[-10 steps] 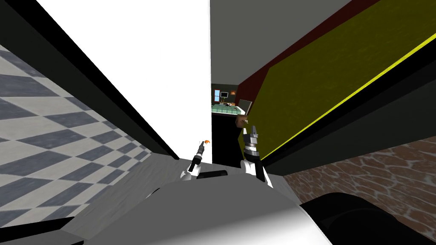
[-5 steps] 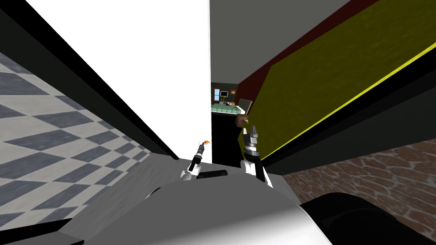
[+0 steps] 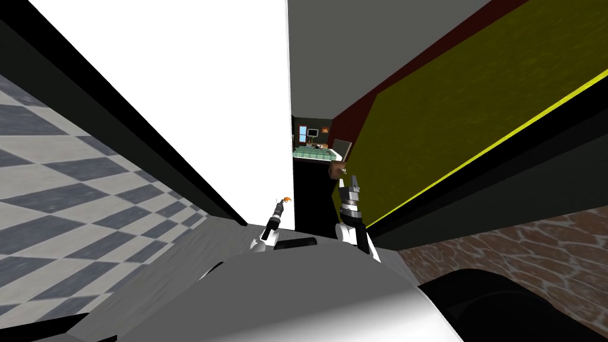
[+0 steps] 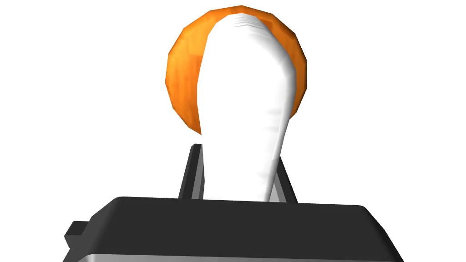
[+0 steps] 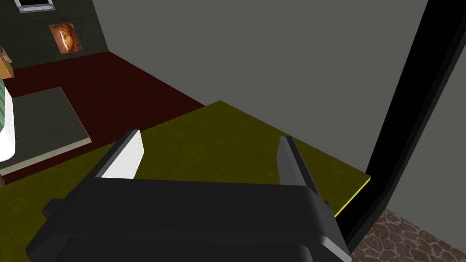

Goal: Push the door open

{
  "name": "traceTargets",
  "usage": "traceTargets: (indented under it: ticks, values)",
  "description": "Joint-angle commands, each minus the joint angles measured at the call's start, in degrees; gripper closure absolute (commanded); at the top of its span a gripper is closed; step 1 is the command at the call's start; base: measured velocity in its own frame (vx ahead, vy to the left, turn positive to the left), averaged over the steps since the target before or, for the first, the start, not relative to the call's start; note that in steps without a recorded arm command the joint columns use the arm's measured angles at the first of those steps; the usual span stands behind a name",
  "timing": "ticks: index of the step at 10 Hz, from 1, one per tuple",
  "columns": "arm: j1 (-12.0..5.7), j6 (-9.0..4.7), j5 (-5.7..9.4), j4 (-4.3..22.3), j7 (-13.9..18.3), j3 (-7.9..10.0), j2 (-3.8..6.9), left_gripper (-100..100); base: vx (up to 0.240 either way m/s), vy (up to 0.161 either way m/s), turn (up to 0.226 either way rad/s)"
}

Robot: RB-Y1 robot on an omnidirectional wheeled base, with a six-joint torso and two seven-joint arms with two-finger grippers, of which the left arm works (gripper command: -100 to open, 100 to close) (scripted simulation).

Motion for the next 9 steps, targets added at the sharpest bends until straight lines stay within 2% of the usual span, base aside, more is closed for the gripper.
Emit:
traceTargets:
  ticks: [1,4,5,6,7,9]
  values:
    - [0.02,0.07,0.46,-1.28,-0.36,1.05,0.91,100,0.170,-0.046,0.010]
    - [0.05,0.01,1.35,-1.15,-0.92,2.89,1.88,100,0.188,-0.097,0.058]
    - [0.05,0.01,1.35,0.15,-0.92,2.89,1.88,100,0.149,-0.084,0.023]
    - [0.05,0.01,1.35,0.37,-0.92,2.89,1.88,100,0.058,-0.027,-0.012]
    - [0.07,-0.04,2.05,-1.05,-1.36,4.33,2.41,100,0.146,-0.072,0.073]
    - [0.08,-0.07,2.60,-0.96,-1.72,5.48,2.73,100,0.177,-0.122,0.086]
